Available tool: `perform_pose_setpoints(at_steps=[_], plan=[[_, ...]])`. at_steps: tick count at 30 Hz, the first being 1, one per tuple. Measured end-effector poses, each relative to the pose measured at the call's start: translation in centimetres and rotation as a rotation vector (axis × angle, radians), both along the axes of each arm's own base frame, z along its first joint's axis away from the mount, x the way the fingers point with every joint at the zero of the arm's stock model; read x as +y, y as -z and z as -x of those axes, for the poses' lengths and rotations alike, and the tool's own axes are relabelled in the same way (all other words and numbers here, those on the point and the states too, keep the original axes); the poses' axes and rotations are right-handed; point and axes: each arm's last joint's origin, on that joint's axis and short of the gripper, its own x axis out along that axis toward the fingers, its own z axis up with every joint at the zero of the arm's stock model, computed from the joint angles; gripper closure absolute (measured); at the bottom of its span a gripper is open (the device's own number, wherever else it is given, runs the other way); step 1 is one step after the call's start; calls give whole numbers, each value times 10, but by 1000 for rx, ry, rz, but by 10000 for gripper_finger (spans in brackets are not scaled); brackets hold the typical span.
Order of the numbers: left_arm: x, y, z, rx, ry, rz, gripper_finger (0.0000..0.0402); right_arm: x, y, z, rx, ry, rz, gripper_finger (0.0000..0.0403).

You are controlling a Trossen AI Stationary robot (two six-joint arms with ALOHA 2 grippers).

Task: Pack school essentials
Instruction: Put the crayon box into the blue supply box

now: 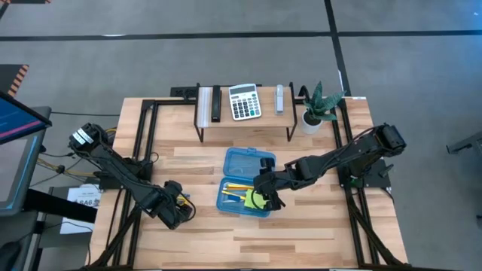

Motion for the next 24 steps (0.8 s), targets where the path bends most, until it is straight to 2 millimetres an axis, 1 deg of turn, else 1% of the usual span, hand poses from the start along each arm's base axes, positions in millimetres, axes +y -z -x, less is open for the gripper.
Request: perform_pose_setpoints(at_steps=[6,11,13,21,24], plan=[[-1,2,2,-10,-5,1,19,0,0,0,3,0,1,188],[-2,20,7,-48,-28,49,19,0,1,1,10,0,3,188],[-3,23,6,-69,-29,69,19,0,1,1,10,0,3,188],[-3,25,5,-102,-18,67,19,0,1,1,10,0,3,188],[-6,25,-1,-145,13,97,19,0,1,1,10,-1,4,188]])
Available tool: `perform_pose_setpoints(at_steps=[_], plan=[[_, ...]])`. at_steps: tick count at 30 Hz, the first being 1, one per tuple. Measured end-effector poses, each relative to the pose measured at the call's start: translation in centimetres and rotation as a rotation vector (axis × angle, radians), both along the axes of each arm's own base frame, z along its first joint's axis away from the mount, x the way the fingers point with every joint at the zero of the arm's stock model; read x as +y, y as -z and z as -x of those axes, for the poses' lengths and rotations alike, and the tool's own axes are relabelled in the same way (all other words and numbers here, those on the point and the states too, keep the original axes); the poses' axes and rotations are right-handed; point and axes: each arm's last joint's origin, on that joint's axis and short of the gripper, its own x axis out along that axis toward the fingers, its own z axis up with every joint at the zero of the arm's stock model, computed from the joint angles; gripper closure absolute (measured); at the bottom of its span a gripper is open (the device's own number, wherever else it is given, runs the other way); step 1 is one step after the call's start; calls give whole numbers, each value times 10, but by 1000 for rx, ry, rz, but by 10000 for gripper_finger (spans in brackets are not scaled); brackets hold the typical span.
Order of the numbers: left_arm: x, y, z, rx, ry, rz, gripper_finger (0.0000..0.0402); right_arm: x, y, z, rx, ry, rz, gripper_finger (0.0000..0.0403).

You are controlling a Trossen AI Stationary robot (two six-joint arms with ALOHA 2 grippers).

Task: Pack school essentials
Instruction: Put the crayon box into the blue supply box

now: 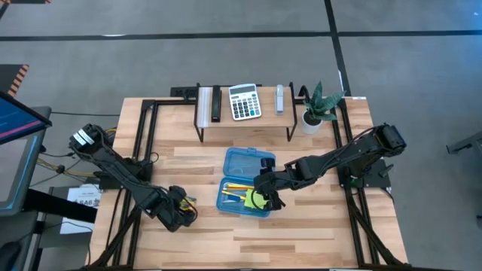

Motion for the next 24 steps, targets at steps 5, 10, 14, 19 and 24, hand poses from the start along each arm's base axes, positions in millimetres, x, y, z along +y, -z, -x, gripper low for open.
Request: perform_pose_setpoints(at_steps=[5,10,14,19,24], plan=[[-6,13,-14,104,62,-20,19,0,0,0,0,1,-1,188],[-11,19,-32,242,98,-75,19,0,0,0,3,7,-4,188],[-12,11,-41,260,133,-95,19,0,1,1,7,9,-4,188],[-12,10,-42,257,151,-99,19,0,1,1,15,13,-5,188],[-12,10,-42,254,163,-105,23,0,1,1,19,13,-4,188]])
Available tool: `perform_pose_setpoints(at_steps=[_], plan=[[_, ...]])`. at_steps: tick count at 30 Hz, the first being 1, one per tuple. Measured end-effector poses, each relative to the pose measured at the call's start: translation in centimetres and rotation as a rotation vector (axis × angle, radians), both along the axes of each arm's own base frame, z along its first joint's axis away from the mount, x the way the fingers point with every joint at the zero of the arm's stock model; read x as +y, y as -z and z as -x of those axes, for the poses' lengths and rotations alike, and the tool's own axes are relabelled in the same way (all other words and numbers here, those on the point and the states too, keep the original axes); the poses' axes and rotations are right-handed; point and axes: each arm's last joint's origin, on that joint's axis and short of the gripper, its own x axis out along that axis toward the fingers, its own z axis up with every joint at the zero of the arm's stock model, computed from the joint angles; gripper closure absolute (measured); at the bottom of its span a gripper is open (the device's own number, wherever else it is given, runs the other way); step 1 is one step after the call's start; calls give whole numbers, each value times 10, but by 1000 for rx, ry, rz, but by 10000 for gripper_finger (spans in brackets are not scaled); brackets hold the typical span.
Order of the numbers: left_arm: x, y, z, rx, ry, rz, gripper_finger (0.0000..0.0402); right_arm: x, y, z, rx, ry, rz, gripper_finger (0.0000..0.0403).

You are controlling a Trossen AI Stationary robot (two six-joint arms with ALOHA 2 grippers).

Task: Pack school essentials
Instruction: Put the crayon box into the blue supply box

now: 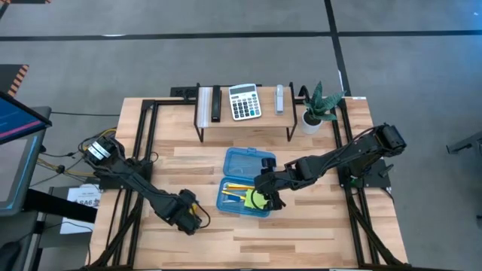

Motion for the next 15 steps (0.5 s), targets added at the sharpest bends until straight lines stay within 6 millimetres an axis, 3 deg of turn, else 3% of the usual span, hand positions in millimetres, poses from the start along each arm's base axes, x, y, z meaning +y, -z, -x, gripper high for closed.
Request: perform_pose_setpoints(at_steps=[7,15], plan=[[0,0,-1,-8,36,-5,60,-3,1,10,85,3,24,188],[0,-1,-1,-13,68,-5,85,-5,-27,25,11,8,-5,188]])
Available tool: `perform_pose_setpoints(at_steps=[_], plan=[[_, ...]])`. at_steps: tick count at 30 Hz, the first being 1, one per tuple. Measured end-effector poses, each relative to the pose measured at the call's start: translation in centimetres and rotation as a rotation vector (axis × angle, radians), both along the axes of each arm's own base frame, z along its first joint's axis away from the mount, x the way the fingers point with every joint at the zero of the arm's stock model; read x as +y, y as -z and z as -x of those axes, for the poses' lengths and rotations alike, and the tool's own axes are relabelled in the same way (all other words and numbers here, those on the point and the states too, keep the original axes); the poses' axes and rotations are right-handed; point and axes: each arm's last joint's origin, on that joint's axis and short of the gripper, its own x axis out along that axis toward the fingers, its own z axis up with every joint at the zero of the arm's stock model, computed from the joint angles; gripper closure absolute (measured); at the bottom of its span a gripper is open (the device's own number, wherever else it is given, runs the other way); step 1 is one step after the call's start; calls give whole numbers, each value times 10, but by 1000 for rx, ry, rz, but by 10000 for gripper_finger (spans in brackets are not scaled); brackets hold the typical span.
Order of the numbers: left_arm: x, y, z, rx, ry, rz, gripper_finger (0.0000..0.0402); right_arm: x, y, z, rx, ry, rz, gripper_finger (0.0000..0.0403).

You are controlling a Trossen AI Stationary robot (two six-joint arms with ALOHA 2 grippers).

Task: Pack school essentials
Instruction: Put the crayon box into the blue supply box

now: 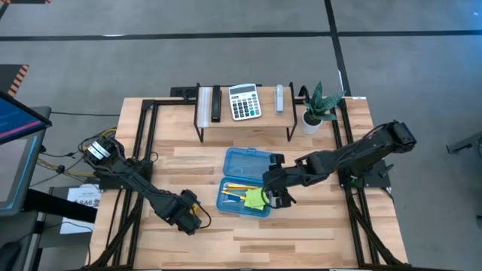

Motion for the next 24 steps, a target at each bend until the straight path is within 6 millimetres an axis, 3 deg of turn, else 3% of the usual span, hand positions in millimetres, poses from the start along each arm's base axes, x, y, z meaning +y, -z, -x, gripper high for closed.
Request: perform_pose_setpoints(at_steps=[7,16,19,24], plan=[[0,-12,-2,-30,42,11,101,3,-27,23,-104,-26,-23,188],[0,-61,-10,-189,130,-43,112,-4,-62,51,-237,-15,-24,188],[1,-81,-24,-258,259,-76,115,-7,-71,60,-276,-25,-27,188],[16,-104,-64,-352,456,-142,120,-12,-81,68,-317,-16,-38,188]])
